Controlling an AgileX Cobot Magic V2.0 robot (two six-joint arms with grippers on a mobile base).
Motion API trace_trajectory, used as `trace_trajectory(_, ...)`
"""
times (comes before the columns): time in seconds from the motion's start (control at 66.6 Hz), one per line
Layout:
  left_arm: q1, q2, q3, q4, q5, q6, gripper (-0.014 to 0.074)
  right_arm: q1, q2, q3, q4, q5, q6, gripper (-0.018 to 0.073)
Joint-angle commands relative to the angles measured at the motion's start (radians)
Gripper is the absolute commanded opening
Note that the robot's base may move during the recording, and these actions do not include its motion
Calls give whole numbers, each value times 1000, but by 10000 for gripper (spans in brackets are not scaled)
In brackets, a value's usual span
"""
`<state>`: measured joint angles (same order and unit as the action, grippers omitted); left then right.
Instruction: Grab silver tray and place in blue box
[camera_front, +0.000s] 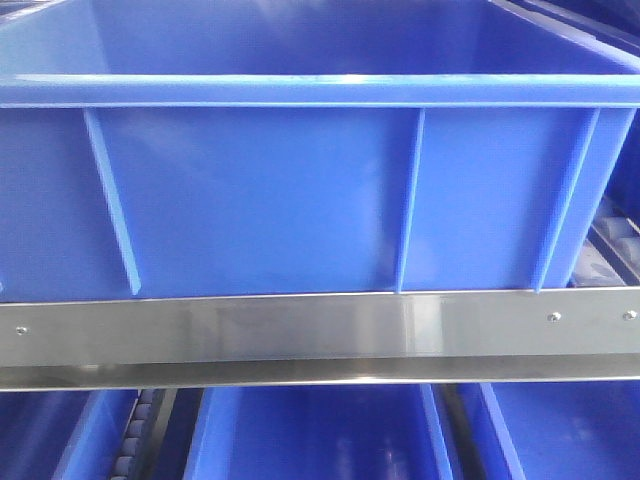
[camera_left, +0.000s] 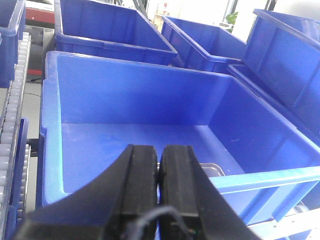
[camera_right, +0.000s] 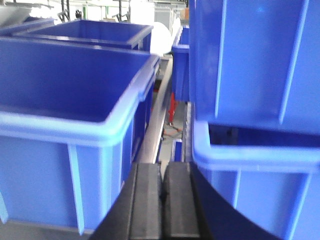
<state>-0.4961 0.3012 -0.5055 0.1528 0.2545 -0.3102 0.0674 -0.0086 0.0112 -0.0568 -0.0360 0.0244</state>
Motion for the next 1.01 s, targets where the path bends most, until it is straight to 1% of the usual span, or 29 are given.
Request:
trace_trajectory(0.0, -7, 8, -27, 3, -79, 1, -6, -9, -23, 1, -2, -74, -13, 54)
trace_trajectory(0.06, -7, 8, -27, 3, -79, 1, -6, -9, -23, -2, -2, -50, -13, 54)
trace_trajectory(0.766, -7, 8, -27, 3, -79, 1, -6, -9, -23, -2, -2, -47, -13, 54)
trace_trajectory(0.841, -7, 8, -14, -20, -88, 1, -6, -9, -23, -2, -2, -47, -13, 54)
trace_trajectory(0.886, -7, 8, 3, -81, -103, 1, -6, -9, -23, -2, -2, -47, -13, 54)
trace_trajectory(0.916, -5, 1, 20, -96, -119, 1, -6, -9, -23, -2, -2, -47, -13, 54)
trace_trajectory(0.961, 17, -25, 52, -88, -149, 8, -6, -9, -23, -2, -2, -47, -13, 54)
trace_trajectory(0.991, 50, -61, 92, -90, -169, 57, -6, -9, -23, -2, -2, -47, -13, 54)
